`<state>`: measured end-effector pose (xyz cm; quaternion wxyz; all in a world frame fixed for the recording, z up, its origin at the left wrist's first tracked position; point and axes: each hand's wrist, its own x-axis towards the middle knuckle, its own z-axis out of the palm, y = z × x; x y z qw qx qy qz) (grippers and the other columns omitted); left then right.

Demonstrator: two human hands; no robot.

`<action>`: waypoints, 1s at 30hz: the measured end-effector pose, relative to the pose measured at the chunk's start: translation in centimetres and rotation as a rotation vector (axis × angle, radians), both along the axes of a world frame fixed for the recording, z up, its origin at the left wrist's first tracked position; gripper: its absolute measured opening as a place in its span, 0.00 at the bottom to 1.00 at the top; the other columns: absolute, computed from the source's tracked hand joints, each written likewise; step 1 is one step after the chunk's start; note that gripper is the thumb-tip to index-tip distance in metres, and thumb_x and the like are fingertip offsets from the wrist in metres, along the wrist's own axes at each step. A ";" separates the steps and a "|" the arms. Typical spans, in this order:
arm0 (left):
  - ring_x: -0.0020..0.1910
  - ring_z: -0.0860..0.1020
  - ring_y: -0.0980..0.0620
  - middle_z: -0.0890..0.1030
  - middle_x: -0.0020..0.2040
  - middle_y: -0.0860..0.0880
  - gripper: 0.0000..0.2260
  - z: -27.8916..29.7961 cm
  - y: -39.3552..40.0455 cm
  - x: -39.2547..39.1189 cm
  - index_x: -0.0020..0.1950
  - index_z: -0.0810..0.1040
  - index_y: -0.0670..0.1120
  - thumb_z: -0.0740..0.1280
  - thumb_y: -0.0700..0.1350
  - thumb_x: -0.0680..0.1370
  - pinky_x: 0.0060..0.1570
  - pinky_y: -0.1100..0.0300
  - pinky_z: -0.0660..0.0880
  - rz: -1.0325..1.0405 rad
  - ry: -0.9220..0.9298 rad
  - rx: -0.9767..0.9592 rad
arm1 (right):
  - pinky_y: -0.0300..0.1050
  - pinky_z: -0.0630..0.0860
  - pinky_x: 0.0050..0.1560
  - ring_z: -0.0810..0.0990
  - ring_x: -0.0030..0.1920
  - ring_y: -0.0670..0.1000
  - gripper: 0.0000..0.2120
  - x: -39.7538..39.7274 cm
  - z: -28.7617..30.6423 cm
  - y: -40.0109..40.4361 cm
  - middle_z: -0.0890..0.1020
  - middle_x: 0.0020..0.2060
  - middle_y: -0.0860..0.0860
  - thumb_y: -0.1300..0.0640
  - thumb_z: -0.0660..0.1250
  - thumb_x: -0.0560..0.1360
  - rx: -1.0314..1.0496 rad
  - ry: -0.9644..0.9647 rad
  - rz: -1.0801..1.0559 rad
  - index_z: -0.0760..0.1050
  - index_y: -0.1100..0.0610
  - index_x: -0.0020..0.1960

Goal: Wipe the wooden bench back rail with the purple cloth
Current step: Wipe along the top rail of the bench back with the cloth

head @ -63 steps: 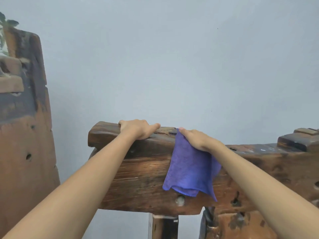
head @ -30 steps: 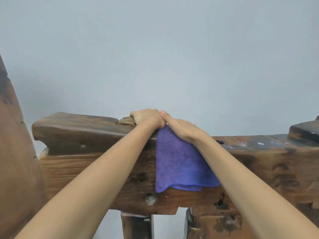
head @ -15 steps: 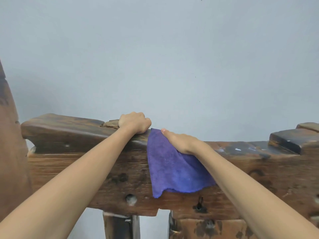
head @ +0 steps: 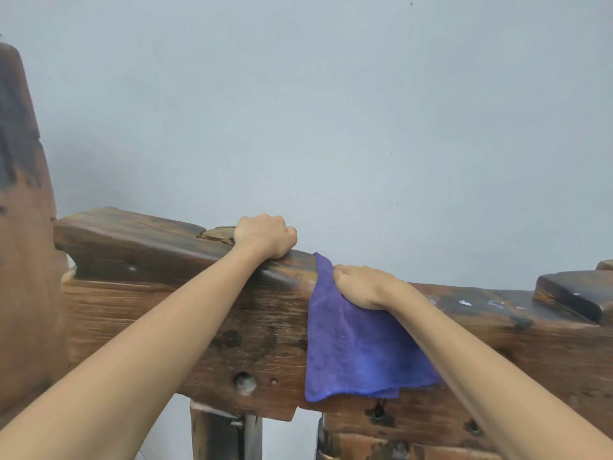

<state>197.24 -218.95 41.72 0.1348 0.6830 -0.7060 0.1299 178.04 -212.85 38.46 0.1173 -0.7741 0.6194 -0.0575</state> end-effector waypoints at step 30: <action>0.44 0.73 0.42 0.80 0.54 0.42 0.15 -0.2 -0.2 -0.4 0.51 0.75 0.47 0.52 0.52 0.79 0.47 0.52 0.63 0.009 -0.046 -0.031 | 0.48 0.81 0.56 0.87 0.50 0.47 0.36 -0.1 3.3 0.2 0.88 0.49 0.43 0.31 0.83 0.50 0.394 -0.008 0.178 0.83 0.47 0.53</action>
